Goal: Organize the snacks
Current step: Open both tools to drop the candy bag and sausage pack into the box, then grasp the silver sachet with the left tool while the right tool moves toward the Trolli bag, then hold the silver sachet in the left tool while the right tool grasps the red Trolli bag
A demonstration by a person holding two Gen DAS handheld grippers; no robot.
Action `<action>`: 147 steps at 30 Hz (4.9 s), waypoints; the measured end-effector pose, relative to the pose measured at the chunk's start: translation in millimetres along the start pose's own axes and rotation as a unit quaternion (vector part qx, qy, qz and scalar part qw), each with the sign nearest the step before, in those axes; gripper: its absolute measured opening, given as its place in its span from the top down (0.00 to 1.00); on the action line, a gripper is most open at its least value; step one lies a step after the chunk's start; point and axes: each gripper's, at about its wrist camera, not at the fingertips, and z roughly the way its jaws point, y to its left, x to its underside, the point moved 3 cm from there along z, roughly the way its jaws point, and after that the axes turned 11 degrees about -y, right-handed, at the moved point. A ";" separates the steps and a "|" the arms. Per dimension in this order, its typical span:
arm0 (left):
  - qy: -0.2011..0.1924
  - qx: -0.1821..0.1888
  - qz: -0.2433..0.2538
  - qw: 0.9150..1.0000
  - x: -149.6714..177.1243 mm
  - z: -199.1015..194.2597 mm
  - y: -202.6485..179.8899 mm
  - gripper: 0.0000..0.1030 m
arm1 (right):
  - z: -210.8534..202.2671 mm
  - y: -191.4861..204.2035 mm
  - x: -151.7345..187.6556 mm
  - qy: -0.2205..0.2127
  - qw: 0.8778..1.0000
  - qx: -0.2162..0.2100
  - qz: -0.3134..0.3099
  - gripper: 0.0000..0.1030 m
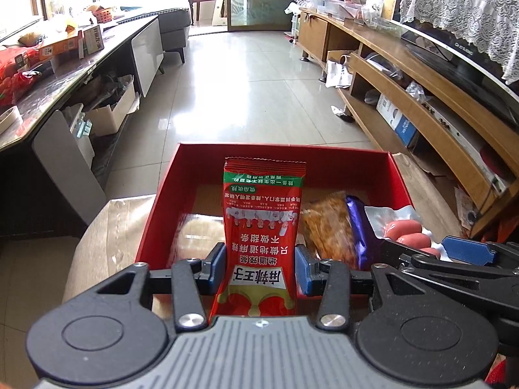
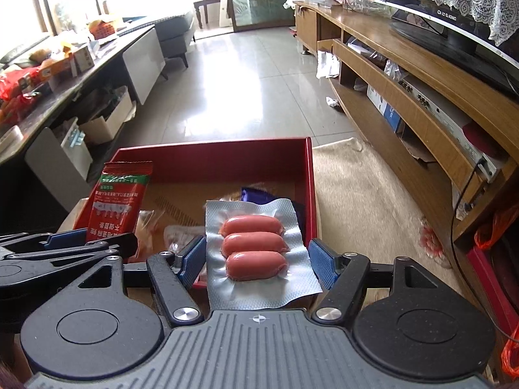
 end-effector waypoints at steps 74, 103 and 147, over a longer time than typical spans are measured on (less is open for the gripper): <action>0.049 -0.040 -0.024 0.998 -0.8 22.2 26.4 0.36 | 30.3 19.2 -14.8 -0.019 0.997 0.038 -0.057 0.17; 0.153 -0.082 -0.072 0.982 94.5 5.1 95.2 0.35 | -21.4 31.0 40.1 0.034 0.995 0.018 -0.088 0.16; 0.188 0.012 -0.066 0.980 147.4 -35.1 121.4 0.56 | -17.6 75.9 122.4 0.247 0.940 -0.212 -0.100 0.17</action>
